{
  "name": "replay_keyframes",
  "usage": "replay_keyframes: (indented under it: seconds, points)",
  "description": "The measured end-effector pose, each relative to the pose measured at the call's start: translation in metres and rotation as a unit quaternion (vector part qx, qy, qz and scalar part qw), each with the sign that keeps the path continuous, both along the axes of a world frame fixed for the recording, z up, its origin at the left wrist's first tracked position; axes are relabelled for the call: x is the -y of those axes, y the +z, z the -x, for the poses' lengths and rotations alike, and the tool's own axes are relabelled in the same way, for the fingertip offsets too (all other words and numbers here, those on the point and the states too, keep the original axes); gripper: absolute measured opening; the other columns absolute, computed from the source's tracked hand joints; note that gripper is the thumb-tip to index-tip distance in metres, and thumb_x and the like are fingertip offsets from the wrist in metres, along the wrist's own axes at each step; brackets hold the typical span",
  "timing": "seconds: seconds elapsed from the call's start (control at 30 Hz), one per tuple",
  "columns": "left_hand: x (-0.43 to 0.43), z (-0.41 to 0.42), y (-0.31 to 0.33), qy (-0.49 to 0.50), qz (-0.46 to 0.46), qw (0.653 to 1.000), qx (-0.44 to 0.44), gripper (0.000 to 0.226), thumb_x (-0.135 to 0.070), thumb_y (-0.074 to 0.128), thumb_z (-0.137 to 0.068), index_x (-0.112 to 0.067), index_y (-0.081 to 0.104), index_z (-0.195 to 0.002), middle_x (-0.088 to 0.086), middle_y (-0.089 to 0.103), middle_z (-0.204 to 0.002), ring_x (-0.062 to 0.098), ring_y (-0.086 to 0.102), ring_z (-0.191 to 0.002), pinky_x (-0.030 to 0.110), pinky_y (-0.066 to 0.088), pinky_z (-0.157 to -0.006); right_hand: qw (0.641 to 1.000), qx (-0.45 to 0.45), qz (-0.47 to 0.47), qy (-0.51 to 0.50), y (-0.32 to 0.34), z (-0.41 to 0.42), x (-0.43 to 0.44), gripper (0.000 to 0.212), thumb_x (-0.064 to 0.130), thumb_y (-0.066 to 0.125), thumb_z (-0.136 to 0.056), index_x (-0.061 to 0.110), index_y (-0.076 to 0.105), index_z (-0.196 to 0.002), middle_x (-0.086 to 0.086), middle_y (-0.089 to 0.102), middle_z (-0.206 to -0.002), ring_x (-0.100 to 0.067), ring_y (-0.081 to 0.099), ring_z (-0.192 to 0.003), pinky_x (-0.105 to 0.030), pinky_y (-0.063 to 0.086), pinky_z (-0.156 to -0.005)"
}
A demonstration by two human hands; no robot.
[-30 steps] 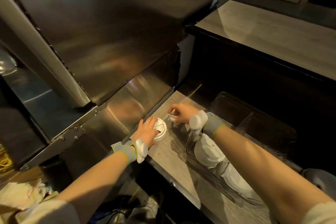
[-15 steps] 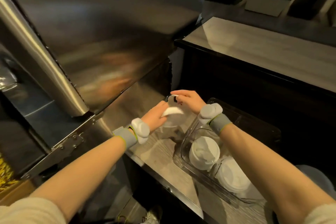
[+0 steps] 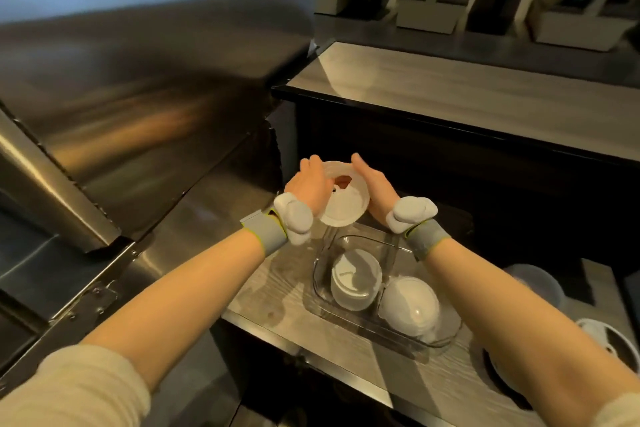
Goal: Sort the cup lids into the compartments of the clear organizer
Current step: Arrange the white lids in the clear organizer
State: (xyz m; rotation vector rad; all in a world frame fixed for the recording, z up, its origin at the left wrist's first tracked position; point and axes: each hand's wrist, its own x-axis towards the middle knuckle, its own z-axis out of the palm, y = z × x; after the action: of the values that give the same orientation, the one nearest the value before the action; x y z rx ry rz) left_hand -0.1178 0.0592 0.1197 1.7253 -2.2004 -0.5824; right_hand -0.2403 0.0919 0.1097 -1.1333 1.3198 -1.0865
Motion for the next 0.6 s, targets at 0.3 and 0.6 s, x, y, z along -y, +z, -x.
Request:
replay_keyframes:
  seconds: [0.3,0.6]
  points:
    - [-0.032,0.008,-0.027,-0.154,-0.107,0.978,-0.091,0.032,-0.022,0.046,-0.095,-0.009,0.046,-0.124,0.013,0.059,-0.114,0.028,0.057,-0.105,0.029,0.038,-0.075,0.964,-0.252,-0.017,0.079,-0.017,0.034,-0.047,0.067,0.009,0.069,-0.079,0.009,0.038,-0.139,-0.010,0.050,-0.135,-0.021,0.050,-0.121,-0.028,0.041,-0.098]
    - [-0.049,-0.009,-0.049,-0.214,-0.070,0.974,-0.035,0.069,-0.003,0.062,-0.080,-0.013,0.032,-0.141,0.012,0.038,-0.134,0.025,0.036,-0.127,0.031,0.031,-0.107,0.869,-0.450,0.188,0.087,-0.042,0.029,-0.083,0.061,0.004,0.058,-0.084,0.024,0.039,-0.138,-0.003,0.055,-0.131,-0.020,0.052,-0.120,-0.032,0.044,-0.096]
